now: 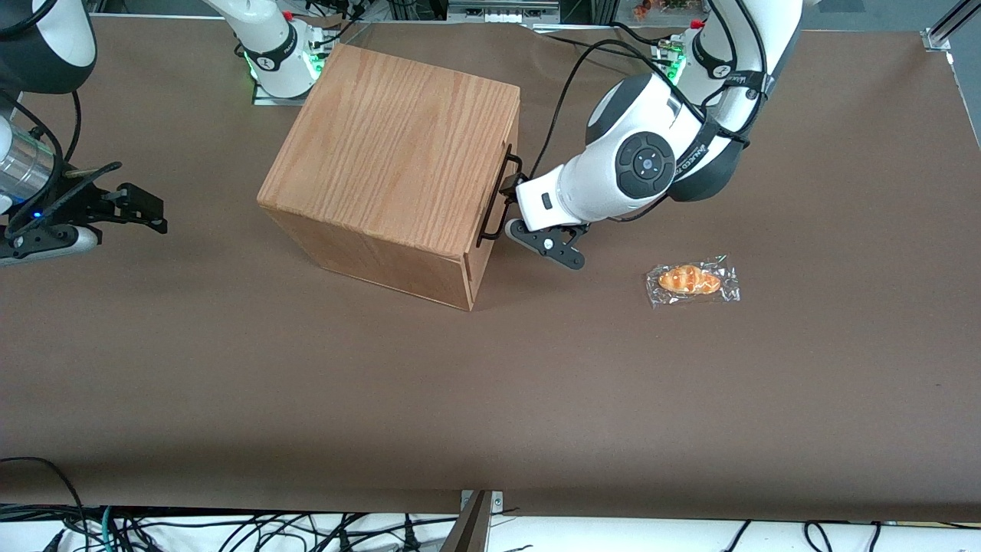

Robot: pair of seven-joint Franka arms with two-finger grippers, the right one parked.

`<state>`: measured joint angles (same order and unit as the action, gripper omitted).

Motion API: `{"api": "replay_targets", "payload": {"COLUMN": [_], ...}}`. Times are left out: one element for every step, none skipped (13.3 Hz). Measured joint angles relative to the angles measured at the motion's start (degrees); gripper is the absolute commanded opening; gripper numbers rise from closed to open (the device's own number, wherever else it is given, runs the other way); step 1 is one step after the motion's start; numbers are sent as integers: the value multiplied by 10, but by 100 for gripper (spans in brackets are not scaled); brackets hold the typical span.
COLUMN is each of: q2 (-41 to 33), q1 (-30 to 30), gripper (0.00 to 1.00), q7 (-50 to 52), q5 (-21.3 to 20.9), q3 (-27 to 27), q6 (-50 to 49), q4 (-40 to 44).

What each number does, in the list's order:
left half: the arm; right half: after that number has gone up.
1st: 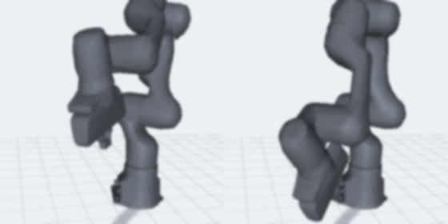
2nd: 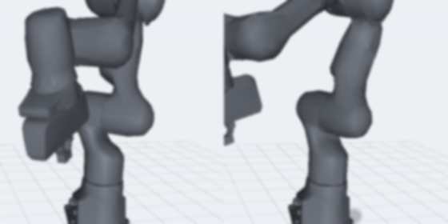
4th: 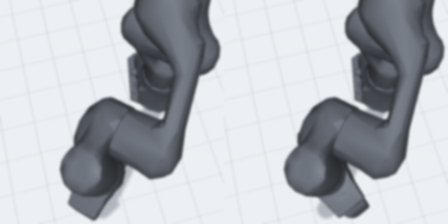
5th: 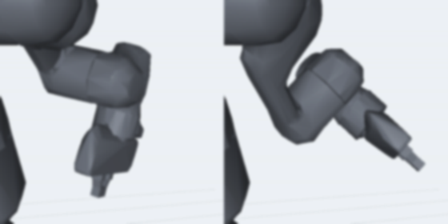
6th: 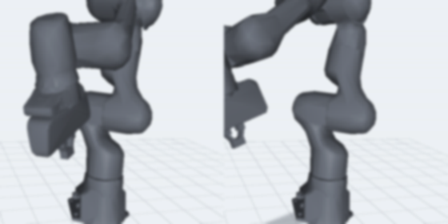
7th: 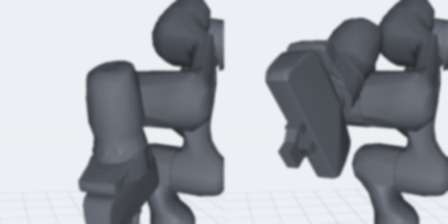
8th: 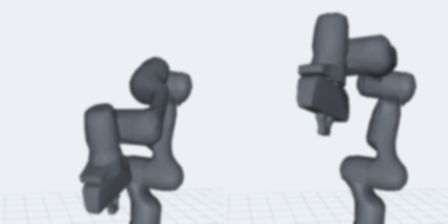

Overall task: Open top drawer with left arm
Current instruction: 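Move the left gripper down toward the black drawer handle, then hook the left gripper around the black bar handle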

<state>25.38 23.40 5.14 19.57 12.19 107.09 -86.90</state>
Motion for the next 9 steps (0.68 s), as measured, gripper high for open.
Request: {"api": "replay_targets", "payload": {"q2": [3,7,12,16,18,18,19,19,21], "q1": [4,9,14,17,18,17,17,17,17], "gripper": [100,100,100,100,100,100,100,100,100], "q7": [0,0,0,0,0,0,0,0,0], "q5": [-1,-1,-2,-2,-3,-4,-4,-4,-4], "q3": [0,0,0,0,0,-2,-3,-3,-3], "q6": [0,0,0,0,0,0,0,-1,-2], "q4": [0,0,0,0,0,0,0,0,-1]}}
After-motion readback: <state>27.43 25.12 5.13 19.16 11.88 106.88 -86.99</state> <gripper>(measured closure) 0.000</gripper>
